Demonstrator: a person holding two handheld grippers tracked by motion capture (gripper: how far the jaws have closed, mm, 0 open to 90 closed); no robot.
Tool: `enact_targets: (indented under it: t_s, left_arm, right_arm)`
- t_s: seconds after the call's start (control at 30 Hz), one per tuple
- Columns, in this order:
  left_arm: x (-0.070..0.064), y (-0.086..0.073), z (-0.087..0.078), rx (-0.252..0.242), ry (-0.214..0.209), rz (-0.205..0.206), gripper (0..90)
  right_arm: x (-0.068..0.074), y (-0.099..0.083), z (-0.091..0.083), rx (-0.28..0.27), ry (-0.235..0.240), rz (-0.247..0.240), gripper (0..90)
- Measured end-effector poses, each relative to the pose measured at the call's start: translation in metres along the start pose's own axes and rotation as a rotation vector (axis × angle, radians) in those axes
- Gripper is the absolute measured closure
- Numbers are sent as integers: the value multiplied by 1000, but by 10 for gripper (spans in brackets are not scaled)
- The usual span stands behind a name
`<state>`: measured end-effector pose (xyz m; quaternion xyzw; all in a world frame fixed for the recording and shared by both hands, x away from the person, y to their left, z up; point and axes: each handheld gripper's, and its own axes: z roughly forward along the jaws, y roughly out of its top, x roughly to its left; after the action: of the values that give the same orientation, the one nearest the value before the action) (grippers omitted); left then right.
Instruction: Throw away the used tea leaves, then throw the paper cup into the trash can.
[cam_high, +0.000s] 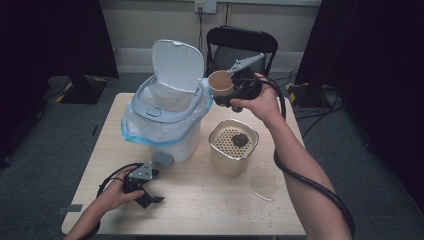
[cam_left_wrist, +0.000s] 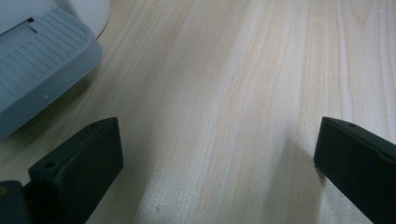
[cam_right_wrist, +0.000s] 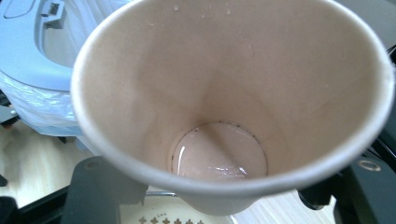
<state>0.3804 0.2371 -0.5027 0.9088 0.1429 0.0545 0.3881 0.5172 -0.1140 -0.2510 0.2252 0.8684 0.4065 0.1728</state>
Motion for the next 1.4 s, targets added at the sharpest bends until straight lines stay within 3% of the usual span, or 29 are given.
enact_targets:
  t_s: [0.47,1.4]
  left_arm:
    - [-1,0,0,1,0,-3,6]
    - [-1,0,0,6,-3,-10,5]
  right_arm:
    - [-1,17,-8,-12,1,-8,333]
    - [10,45,8,-28,51,-31,330]
